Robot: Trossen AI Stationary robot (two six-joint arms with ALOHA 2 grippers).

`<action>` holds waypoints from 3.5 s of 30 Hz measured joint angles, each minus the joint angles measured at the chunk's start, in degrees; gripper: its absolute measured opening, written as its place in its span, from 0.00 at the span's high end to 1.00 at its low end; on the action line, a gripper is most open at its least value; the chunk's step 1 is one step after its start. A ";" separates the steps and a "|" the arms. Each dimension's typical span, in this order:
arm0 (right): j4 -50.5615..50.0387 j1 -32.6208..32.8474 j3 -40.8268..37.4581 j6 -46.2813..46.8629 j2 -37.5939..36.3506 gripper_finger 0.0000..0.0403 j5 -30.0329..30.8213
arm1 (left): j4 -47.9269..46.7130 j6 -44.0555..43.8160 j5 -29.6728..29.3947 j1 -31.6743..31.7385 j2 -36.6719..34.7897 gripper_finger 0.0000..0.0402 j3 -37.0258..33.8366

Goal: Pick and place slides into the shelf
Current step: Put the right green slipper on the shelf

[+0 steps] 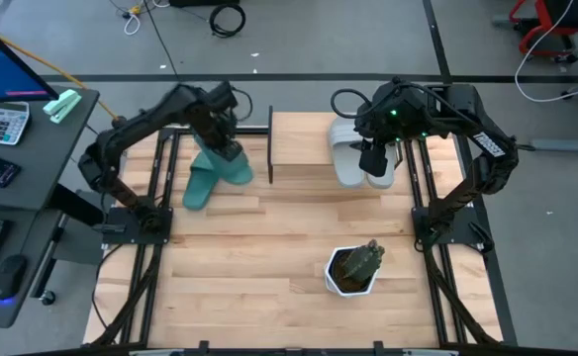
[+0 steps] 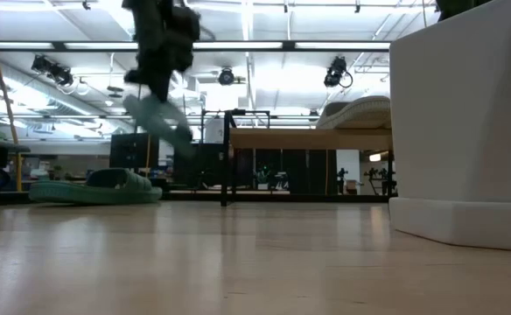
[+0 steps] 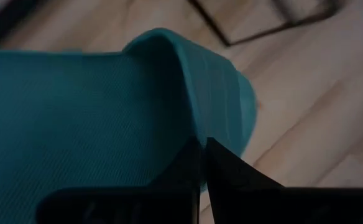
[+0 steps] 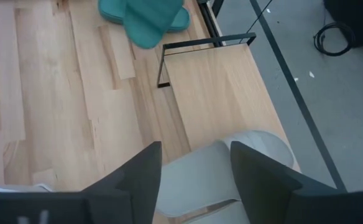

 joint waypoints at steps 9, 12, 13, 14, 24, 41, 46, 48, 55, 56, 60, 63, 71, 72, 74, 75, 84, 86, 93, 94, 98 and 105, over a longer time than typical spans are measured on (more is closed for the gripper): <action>-0.01 0.00 0.00 -0.42 0.00 0.52 0.00 | -11.03 1.49 -0.82 1.41 -0.32 0.97 21.60; -0.01 0.00 0.00 -0.44 0.00 0.52 0.00 | -11.61 1.49 0.28 1.39 -0.30 0.97 25.83; 0.01 0.00 0.00 -0.46 0.00 0.52 0.00 | -11.27 1.47 1.17 1.39 -0.30 0.97 26.73; 0.00 0.00 0.00 -0.52 0.00 0.52 0.00 | -10.86 1.47 2.46 1.39 -0.30 0.97 27.34; -0.01 -0.11 0.00 -0.90 0.00 0.52 0.13 | 4.02 0.07 20.29 -2.19 4.12 0.97 28.21; -0.01 -0.11 -0.02 3.89 -2.75 0.52 0.26 | 6.66 21.64 30.29 -7.73 11.96 0.97 28.12; 0.01 -0.11 -0.02 4.08 -2.75 0.52 0.24 | 11.73 25.79 35.34 -7.81 11.96 0.97 28.12; -0.01 -0.11 -0.02 4.10 -2.75 0.52 0.24 | 13.69 26.82 37.78 -7.40 11.96 0.97 28.12; 0.00 -0.09 -0.02 5.88 -2.75 0.52 0.13 | 15.33 31.65 44.87 -5.67 14.15 0.97 28.18; 0.00 -0.09 -0.02 6.18 -2.75 0.52 0.13 | 15.31 32.02 45.44 -5.65 14.80 0.97 28.18; -0.01 -0.09 -0.02 7.67 -2.75 0.52 0.11 | 13.13 36.40 47.28 -5.10 17.79 0.97 28.14; 0.00 -0.04 -0.02 8.06 -2.75 0.52 0.11 | 10.09 40.29 47.78 -4.86 20.12 0.97 28.14; 0.00 -0.04 -0.02 9.06 -2.75 0.52 0.13 | 8.02 47.39 46.49 -4.31 23.55 0.98 28.10; -0.01 -0.04 -0.02 9.20 -2.75 0.52 0.13 | 8.05 47.98 46.29 -4.31 23.90 0.98 28.10; -0.01 -0.04 -0.02 9.24 -2.75 0.52 0.13 | 7.66 48.97 46.02 -4.31 24.39 0.98 28.10; -0.01 -0.04 -0.02 9.26 -2.75 0.52 0.11 | 7.47 49.54 45.75 -4.31 24.65 0.98 28.10; -0.01 -0.04 -0.02 10.69 -2.75 0.52 -0.02 | 6.19 54.68 43.77 -2.41 24.83 0.98 28.10; 0.01 -0.04 -0.02 10.96 -2.75 0.52 -0.02 | 6.18 55.31 43.77 -1.74 24.91 0.98 28.10; 0.01 -0.04 -0.02 11.66 -2.75 0.52 -0.04 | 6.21 55.29 46.31 0.07 25.04 0.98 26.74; 0.03 -0.04 -0.02 11.67 -2.75 0.52 -0.04 | 6.20 55.03 47.26 0.26 25.05 0.98 26.32; 0.03 -0.04 -0.02 11.66 -2.75 0.52 -0.04 | 6.21 54.76 47.82 0.52 25.05 0.98 24.32; 0.05 -0.07 -0.02 11.65 -2.75 0.52 -0.04 | 7.89 55.56 47.88 -0.05 25.05 0.98 21.15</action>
